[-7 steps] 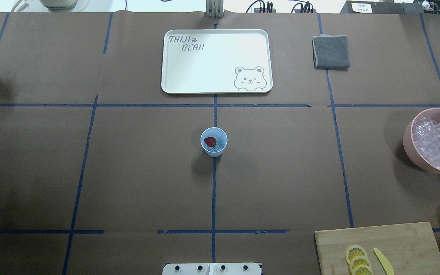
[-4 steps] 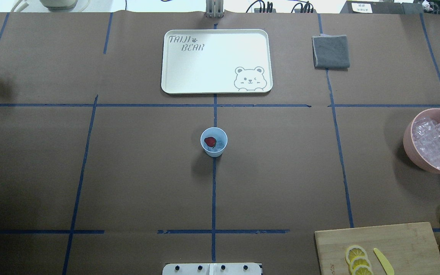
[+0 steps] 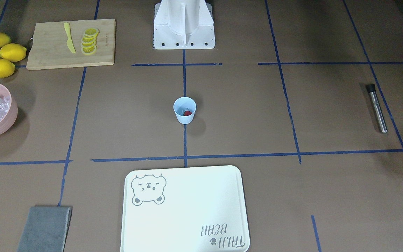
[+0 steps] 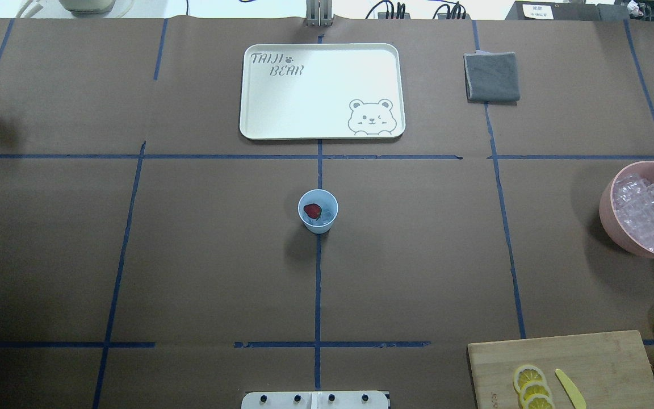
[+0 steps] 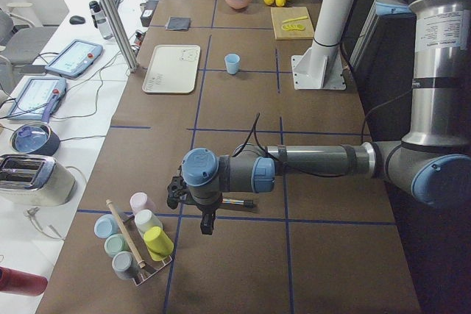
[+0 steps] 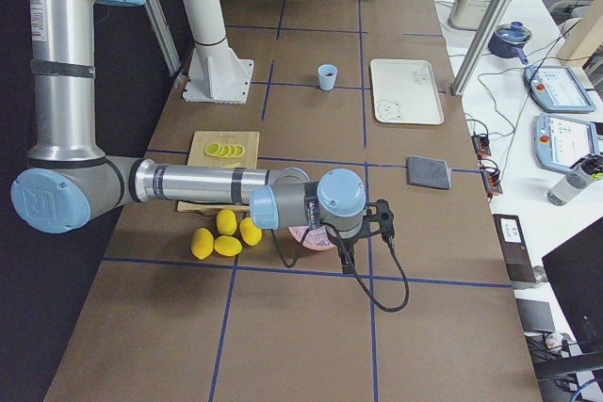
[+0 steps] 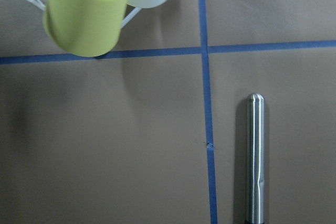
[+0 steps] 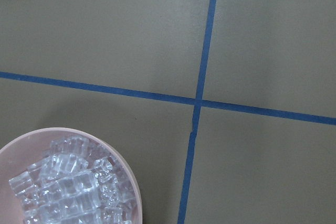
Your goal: Mash ice and strawberries in cup
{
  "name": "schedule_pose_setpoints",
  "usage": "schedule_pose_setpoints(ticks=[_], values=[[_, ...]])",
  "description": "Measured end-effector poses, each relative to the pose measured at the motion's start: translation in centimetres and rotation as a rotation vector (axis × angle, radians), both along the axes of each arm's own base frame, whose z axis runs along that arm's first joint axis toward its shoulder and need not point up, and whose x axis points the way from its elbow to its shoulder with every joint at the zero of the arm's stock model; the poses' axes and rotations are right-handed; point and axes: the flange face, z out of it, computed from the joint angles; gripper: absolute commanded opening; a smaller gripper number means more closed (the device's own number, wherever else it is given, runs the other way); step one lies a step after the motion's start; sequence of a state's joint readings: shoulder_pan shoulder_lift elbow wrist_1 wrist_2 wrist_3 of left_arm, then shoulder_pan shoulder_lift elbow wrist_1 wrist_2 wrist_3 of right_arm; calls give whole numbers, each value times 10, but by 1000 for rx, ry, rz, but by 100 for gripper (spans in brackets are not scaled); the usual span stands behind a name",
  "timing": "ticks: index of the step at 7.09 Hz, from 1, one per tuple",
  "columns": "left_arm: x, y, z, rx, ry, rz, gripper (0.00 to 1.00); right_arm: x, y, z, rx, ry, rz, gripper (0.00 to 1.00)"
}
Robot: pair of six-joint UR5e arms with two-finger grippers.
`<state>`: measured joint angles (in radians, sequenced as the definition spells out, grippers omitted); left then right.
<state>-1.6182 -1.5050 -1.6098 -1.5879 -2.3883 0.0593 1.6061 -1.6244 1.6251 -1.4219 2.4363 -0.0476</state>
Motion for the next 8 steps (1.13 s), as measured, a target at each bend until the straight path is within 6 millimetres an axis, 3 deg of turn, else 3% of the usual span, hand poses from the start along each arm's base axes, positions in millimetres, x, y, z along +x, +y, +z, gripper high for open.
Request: schedule_pose_setpoints(ticks=[8], values=[[-7,6,1,-6,-1,-20,100,0,2,6,-11,6,0,99]])
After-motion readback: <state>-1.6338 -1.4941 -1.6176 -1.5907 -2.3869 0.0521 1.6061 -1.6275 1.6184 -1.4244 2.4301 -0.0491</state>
